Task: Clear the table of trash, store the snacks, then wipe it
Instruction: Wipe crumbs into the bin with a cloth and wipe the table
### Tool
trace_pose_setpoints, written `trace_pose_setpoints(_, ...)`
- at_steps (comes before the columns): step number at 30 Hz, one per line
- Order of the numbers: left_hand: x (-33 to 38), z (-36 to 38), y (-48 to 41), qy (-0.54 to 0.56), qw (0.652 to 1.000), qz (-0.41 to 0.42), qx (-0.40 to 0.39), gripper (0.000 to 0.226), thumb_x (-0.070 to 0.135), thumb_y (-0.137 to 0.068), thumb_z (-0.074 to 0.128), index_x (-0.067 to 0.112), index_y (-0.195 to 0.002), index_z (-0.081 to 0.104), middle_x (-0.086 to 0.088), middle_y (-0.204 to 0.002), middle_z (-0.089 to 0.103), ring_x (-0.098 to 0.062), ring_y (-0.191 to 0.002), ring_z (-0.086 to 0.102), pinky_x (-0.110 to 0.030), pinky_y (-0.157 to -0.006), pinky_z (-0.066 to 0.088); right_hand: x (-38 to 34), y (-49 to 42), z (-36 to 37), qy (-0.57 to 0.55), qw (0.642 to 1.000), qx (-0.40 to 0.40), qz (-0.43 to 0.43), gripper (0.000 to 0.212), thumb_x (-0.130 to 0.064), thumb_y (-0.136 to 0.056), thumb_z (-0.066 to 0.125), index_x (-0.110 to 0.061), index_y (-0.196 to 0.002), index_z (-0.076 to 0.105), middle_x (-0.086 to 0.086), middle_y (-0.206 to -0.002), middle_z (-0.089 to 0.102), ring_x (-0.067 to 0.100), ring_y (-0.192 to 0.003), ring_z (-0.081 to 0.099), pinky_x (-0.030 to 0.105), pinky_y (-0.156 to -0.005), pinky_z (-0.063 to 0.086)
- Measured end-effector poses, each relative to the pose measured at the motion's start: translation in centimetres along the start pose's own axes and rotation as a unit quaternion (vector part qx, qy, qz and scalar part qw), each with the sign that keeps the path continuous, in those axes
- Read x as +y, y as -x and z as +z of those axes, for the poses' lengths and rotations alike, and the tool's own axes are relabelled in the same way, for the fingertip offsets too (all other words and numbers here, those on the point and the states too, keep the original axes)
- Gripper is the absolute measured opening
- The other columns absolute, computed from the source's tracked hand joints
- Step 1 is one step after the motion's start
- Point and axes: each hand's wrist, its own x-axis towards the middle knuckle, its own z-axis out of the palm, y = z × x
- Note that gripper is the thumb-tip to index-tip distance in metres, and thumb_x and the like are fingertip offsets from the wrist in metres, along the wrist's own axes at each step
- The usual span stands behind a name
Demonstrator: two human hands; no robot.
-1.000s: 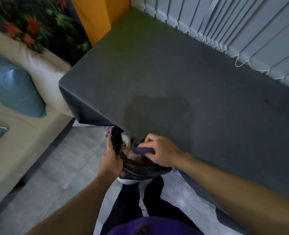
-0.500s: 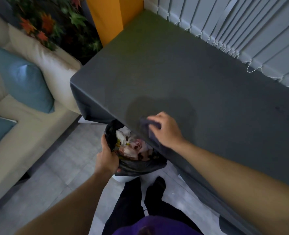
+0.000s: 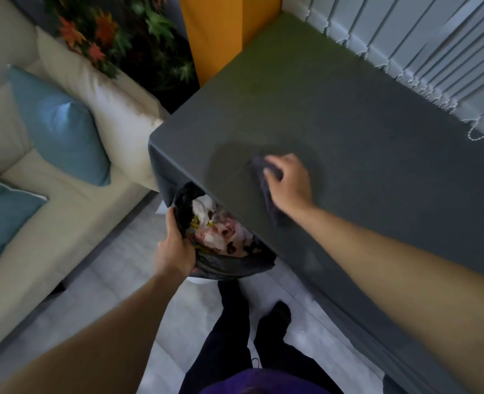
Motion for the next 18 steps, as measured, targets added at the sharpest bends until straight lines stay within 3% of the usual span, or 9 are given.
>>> trace_pose_setpoints(1, -0.1, -0.3, -0.3, 0.001, 1.0, 0.001, -0.007, 0.081, 0.007, -0.092, 0.035, 0.051, -0.147, -0.005, -0.021, -0.107, 0.061, -0.042, -0.085, 0.065, -0.055, -0.08, 0.058, -0.4, -1.7, 0.3, 0.009, 0.997, 0.044, 0.057, 0.028, -0.017, -0.091, 0.062, -0.016, -0.118, 0.071, 0.009, -0.111, 0.062, 0.029, -0.102, 0.063, 0.03, -0.087, 0.043)
trace_pose_setpoints(3, -0.3, -0.8, -0.9, 0.0, 1.0, -0.001, -0.019, 0.082, 0.008, -0.09, 0.034, 0.055, -0.145, -0.007, -0.02, -0.102, 0.061, -0.041, -0.08, 0.066, -0.055, -0.076, 0.059, -1.2, -3.8, 1.0, 0.04, 0.992, 0.04, 0.113, 0.029, -0.022, -0.093, 0.06, -0.021, -0.119, 0.07, 0.007, -0.116, 0.061, 0.028, -0.105, 0.062, 0.033, -0.087, 0.045)
trace_pose_setpoints(7, -0.4, -1.0, -1.3, 0.002, 1.0, 0.0, -0.03, 0.084, 0.009, -0.09, 0.036, 0.054, -0.145, -0.008, -0.017, -0.102, 0.062, -0.039, -0.081, 0.067, -0.054, -0.076, 0.059, -3.5, -1.3, 3.1, 0.05, 0.988, -0.139, -0.034, 0.031, -0.024, -0.091, 0.064, -0.027, -0.121, 0.07, 0.001, -0.112, 0.06, 0.022, -0.101, 0.062, 0.033, -0.086, 0.05)
trace_pose_setpoints(9, -0.7, -1.0, -1.4, 0.002, 0.999, 0.003, -0.039, 0.083, 0.01, -0.092, 0.038, 0.052, -0.147, -0.007, -0.017, -0.108, 0.063, -0.039, -0.086, 0.067, -0.053, -0.079, 0.059, -4.6, 1.8, 3.9, 0.008, 0.964, -0.243, -0.11, 0.033, -0.018, -0.088, 0.067, -0.027, -0.119, 0.072, -0.002, -0.109, 0.062, 0.017, -0.097, 0.063, 0.029, -0.084, 0.049)
trace_pose_setpoints(11, -1.0, -0.8, -1.3, 0.002, 0.999, 0.005, -0.037, 0.081, 0.01, -0.092, 0.04, 0.046, -0.15, -0.004, -0.02, -0.111, 0.064, -0.041, -0.089, 0.067, -0.051, -0.08, 0.058, -4.9, 4.0, 4.0, -0.059, 0.942, -0.306, -0.129, 0.034, -0.013, -0.081, 0.072, -0.025, -0.112, 0.075, -0.002, -0.102, 0.065, 0.013, -0.092, 0.064, 0.025, -0.082, 0.05)
trace_pose_setpoints(14, -1.1, -0.4, -0.8, -0.015, 0.999, -0.001, -0.031, 0.08, 0.009, -0.093, 0.041, 0.04, -0.153, -0.002, -0.019, -0.108, 0.064, -0.041, -0.089, 0.066, -0.048, -0.079, 0.058, -3.9, 4.3, 3.3, -0.086, 0.959, -0.252, -0.095, 0.026, -0.017, -0.079, 0.074, -0.025, -0.104, 0.077, -0.003, -0.094, 0.069, 0.012, -0.087, 0.067, 0.024, -0.077, 0.051)
trace_pose_setpoints(16, -1.1, -0.1, -0.1, -0.003, 0.999, -0.009, -0.044, 0.079, 0.009, -0.094, 0.04, 0.04, -0.153, -0.003, -0.014, -0.104, 0.062, -0.038, -0.089, 0.066, -0.046, -0.078, 0.058, -2.8, 3.5, 2.2, -0.05, 0.983, -0.177, -0.009, 0.016, -0.025, -0.088, 0.069, -0.022, -0.103, 0.072, -0.006, -0.096, 0.069, 0.011, -0.09, 0.065, 0.023, -0.074, 0.047)
trace_pose_setpoints(18, -0.9, 0.2, 0.6, 0.007, 0.999, -0.004, -0.044, 0.078, 0.008, -0.093, 0.039, 0.041, -0.152, -0.001, -0.013, -0.102, 0.063, -0.036, -0.086, 0.066, -0.048, -0.077, 0.059, -1.6, 2.7, 0.6, -0.016, 0.986, -0.151, 0.066, 0.017, -0.035, -0.092, 0.065, -0.019, -0.097, 0.067, -0.005, -0.093, 0.068, 0.013, -0.087, 0.063, 0.023, -0.071, 0.042)
